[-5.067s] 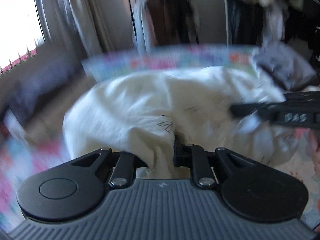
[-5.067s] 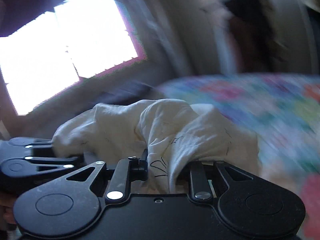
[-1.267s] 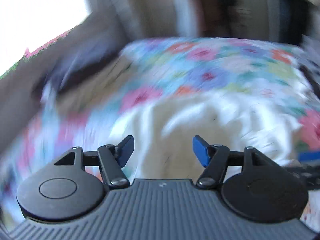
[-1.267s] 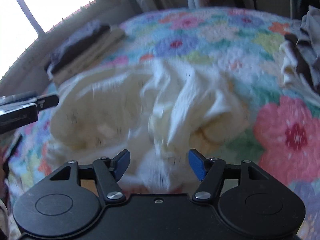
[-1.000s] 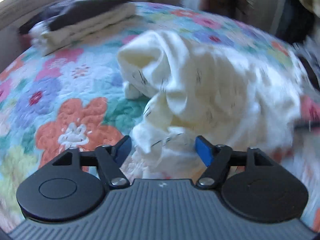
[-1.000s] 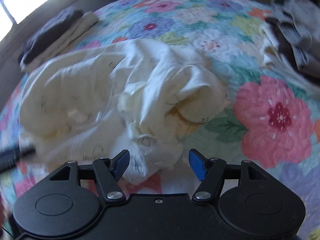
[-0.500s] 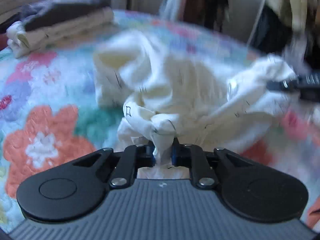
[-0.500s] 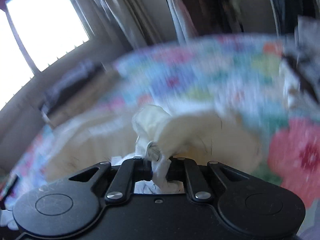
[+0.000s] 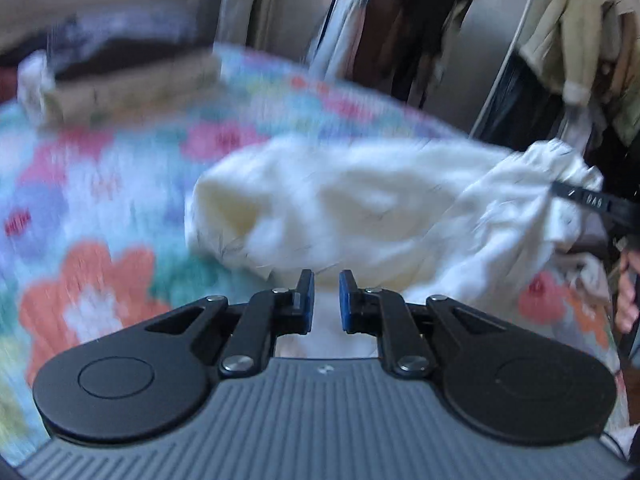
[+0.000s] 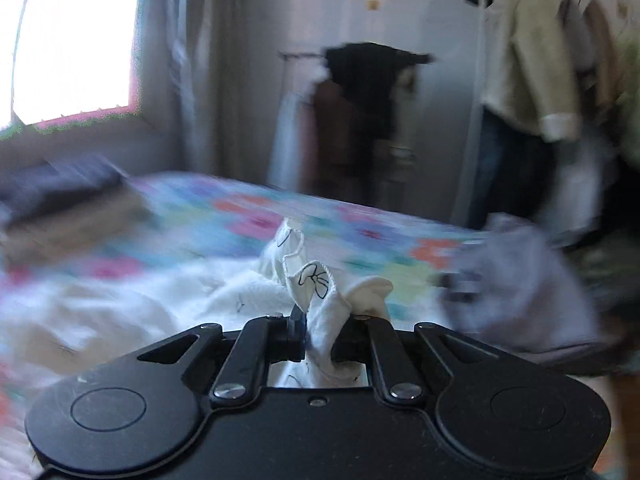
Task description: Fold clothes
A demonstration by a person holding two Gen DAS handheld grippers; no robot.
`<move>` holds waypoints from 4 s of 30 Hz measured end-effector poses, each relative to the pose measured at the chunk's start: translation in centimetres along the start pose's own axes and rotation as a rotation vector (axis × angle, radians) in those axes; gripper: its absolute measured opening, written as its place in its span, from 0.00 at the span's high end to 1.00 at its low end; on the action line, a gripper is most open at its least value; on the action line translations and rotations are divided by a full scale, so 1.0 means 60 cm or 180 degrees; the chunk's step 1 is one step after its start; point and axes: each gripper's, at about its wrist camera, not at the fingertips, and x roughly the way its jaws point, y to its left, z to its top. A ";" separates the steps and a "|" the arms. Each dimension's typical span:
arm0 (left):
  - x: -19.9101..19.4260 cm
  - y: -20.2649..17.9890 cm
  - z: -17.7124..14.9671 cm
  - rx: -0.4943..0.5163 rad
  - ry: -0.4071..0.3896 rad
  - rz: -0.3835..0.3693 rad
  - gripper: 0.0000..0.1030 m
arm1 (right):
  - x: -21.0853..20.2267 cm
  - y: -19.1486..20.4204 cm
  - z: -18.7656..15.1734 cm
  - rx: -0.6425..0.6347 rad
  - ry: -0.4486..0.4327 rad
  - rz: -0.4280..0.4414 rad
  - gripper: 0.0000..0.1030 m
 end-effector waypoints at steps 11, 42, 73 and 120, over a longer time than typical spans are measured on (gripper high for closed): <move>0.070 -0.011 -0.049 0.0061 0.0319 -0.0009 0.51 | -0.038 -0.007 0.008 0.0190 0.0302 0.0198 0.41; 0.102 -0.047 -0.024 0.0279 0.0167 0.0420 0.44 | 0.047 -0.019 -0.043 0.0388 0.0732 0.0706 0.96; 0.027 -0.062 0.253 0.0977 -0.0798 0.0868 0.96 | 0.012 -0.035 -0.037 0.1686 0.0587 0.3010 0.94; 0.182 0.186 0.075 0.0962 0.1294 0.0156 0.10 | -0.080 0.023 -0.070 0.0652 0.1422 0.0944 0.97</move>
